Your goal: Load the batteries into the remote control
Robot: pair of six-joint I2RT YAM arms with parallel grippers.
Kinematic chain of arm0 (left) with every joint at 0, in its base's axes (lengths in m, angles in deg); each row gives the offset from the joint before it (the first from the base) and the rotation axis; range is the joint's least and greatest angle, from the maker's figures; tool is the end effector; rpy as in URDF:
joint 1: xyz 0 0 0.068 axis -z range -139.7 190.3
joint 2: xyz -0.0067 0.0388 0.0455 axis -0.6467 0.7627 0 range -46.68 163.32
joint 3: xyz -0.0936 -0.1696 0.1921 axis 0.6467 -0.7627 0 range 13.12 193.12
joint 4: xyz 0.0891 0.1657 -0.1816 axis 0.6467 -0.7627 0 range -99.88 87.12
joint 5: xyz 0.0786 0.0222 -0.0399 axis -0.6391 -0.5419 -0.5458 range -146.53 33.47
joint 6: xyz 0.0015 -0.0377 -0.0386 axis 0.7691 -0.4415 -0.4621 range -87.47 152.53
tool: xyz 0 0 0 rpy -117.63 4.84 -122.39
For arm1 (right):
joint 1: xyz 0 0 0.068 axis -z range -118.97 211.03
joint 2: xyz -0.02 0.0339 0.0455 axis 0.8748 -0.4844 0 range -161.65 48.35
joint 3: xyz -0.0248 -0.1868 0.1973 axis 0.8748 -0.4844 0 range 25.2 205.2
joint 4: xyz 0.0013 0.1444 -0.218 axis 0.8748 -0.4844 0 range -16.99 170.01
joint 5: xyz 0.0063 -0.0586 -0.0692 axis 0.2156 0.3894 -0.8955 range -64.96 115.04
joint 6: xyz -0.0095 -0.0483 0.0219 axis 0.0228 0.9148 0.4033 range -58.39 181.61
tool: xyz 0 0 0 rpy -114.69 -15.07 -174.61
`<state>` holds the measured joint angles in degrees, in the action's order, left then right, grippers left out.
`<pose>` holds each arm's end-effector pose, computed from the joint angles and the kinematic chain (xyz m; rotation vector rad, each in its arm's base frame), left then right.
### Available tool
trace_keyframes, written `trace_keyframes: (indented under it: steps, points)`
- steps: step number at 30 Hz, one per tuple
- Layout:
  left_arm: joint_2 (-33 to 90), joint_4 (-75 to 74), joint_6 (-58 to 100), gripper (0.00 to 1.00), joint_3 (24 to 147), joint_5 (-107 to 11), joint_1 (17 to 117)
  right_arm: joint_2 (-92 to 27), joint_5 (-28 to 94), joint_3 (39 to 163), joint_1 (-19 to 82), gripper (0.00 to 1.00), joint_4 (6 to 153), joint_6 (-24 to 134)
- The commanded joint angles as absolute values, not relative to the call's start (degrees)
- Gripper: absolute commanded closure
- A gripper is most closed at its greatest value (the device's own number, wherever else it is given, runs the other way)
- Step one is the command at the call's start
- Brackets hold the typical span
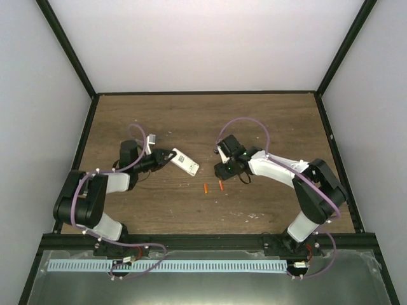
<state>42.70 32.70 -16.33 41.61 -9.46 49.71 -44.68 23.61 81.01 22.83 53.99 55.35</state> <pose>0.2696 -0.0712 0.1505 -0.1629 2.1656 -1.4420 0.2479 0.1939 0.1789 -0.7329 2.5907 0.2112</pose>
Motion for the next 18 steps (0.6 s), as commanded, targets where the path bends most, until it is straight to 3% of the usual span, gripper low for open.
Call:
trace_keyframes:
  steps: [1, 9, 18]
  points:
    - [36.5, 42.5, -20.3, 1.0, 35.2, -15.2, 49.7, -43.9, 28.6, 84.8, 20.8, 0.4, 49.7, 49.7]
    - [19.6, 38.4, -22.9, 1.0, 22.7, -23.8, 49.6, -47.4, 31.3, 89.6, 16.1, 0.43, 44.7, 43.1]
    - [2.6, 25.0, -25.4, 1.0, 18.3, -28.8, 50.3, -52.5, 33.6, 92.3, 12.3, 0.57, 42.8, 38.8]
